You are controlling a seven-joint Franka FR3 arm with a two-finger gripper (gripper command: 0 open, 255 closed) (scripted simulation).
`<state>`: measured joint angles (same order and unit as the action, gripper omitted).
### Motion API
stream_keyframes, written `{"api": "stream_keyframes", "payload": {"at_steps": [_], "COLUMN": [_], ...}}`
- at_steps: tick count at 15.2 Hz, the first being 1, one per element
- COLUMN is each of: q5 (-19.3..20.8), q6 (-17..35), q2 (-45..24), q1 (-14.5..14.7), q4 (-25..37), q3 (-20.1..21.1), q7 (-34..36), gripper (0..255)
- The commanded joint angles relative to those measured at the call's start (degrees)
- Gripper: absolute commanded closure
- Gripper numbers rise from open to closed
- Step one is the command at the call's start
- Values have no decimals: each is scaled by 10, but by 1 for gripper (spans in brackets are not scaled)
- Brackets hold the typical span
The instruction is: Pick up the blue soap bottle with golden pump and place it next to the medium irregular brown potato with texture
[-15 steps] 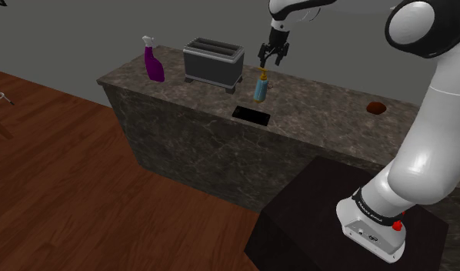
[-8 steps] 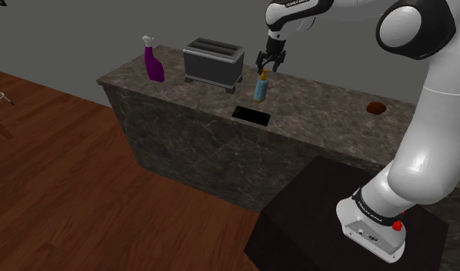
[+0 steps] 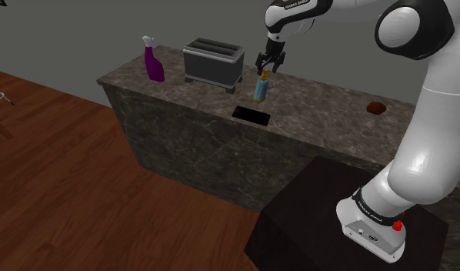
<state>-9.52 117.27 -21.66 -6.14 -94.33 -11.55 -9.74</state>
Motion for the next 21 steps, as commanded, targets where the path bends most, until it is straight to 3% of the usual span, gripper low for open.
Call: {"api": "stream_keyframes", "payload": {"at_steps": [1,10,21], "q5": [0,0,8], "q6": [0,0,-76], "q2": [0,0,19], "q1": [0,0,0], "q4": [0,0,57], "q3": [0,0,-3], "q7": [0,0,10], "gripper": [255,255,255]}}
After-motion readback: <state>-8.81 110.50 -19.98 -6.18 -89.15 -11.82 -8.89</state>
